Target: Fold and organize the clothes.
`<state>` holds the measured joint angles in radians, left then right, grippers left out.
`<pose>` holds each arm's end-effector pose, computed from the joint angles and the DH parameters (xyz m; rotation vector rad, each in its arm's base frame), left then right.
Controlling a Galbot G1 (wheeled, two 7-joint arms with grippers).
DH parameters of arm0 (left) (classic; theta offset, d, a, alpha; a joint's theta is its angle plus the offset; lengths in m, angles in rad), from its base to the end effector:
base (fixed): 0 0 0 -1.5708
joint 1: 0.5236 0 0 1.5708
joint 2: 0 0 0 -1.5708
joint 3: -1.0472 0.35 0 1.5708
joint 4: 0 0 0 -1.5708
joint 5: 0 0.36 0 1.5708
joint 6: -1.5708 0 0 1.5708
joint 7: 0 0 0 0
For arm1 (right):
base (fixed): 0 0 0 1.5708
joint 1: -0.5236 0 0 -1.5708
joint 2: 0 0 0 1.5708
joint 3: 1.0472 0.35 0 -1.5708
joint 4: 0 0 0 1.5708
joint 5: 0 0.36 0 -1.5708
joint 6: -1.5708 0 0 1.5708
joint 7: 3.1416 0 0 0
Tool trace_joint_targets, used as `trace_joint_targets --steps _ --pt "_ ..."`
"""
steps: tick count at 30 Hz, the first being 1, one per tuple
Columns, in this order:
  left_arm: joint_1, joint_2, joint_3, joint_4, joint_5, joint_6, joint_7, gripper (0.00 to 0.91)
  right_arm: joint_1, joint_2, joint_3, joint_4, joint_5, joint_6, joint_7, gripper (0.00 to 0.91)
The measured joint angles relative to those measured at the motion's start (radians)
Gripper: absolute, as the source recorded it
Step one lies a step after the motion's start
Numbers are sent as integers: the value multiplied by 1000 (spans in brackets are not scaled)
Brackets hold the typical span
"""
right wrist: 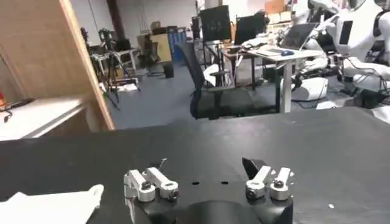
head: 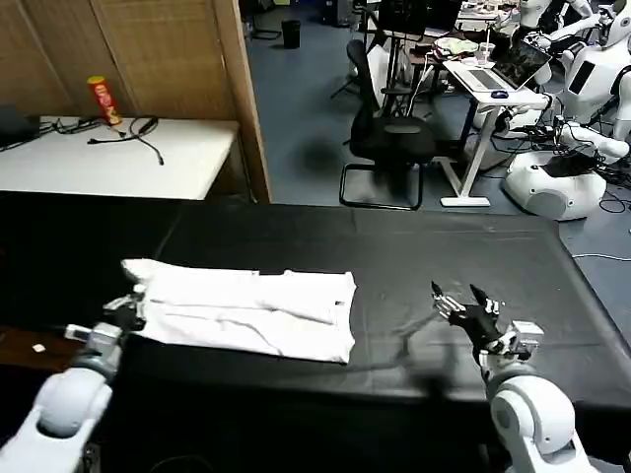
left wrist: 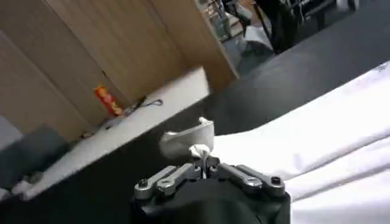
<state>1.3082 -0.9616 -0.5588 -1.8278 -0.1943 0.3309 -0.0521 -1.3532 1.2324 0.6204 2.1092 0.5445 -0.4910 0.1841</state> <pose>0.2833 0.1580 -0.2878 -0.0048 -2.7584 -0.6055 0.2493 -0.0831 -0.2320 -0.0343 -2.8556 -0.1930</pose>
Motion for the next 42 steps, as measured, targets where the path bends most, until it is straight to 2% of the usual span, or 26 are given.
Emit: trace_joint_targets --steps 7,18,33,38,39,40,42 --pt "-55 -119 163 -121 -107 76 -40 0 -31 24 22 6 -25 10 -6 878" --pt "-141 -250 373 -150 -186 107 -67 0 -56 39 42 8 -41 15 -11 878" --pt "-133 -366 433 -154 -205 120 -70 0 -47 49 19 3 -59 14 -11 878" --pt "-138 -393 440 -130 -158 113 -71 0 -50 50 17 2 -63 14 -16 878" --pt "-137 -398 442 -122 -149 110 -72 731 -51 48 16 3 -65 15 -18 878" --pt "-136 -401 443 -118 -144 109 -73 878 -51 46 15 3 -67 15 -20 878" --pt "-133 -411 445 -105 -135 106 -79 878 -51 41 12 3 -71 16 -23 878"
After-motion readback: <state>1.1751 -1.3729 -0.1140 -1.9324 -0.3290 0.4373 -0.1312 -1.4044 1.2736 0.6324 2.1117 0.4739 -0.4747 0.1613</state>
